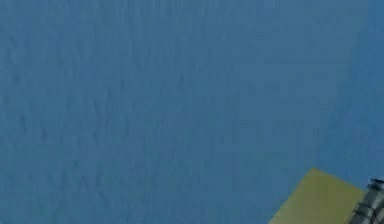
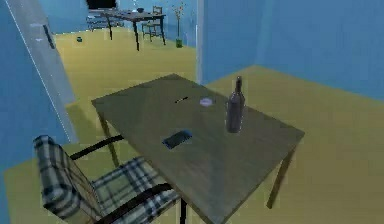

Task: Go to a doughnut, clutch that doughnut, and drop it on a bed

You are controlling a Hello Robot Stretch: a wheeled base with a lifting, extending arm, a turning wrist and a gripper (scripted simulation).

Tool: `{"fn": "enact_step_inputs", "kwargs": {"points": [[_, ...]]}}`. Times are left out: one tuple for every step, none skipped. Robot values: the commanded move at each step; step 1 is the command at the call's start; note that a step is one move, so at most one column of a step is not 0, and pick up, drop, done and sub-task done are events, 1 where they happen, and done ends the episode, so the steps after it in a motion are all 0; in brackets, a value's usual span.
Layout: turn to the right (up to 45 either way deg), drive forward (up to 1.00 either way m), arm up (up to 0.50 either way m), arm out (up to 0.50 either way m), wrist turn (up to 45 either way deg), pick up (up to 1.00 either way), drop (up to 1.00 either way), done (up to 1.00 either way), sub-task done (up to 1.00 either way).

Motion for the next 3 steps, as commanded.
{"fn": "enact_step_inputs", "kwargs": {"points": [[45.0,0.0,0.0,0.0,0.0,0.0,0.0,0.0,0.0],[45.0,0.0,0.0,0.0,0.0,0.0,0.0,0.0,0.0],[45.0,0.0,0.0,0.0,0.0,0.0,0.0,0.0,0.0]]}}
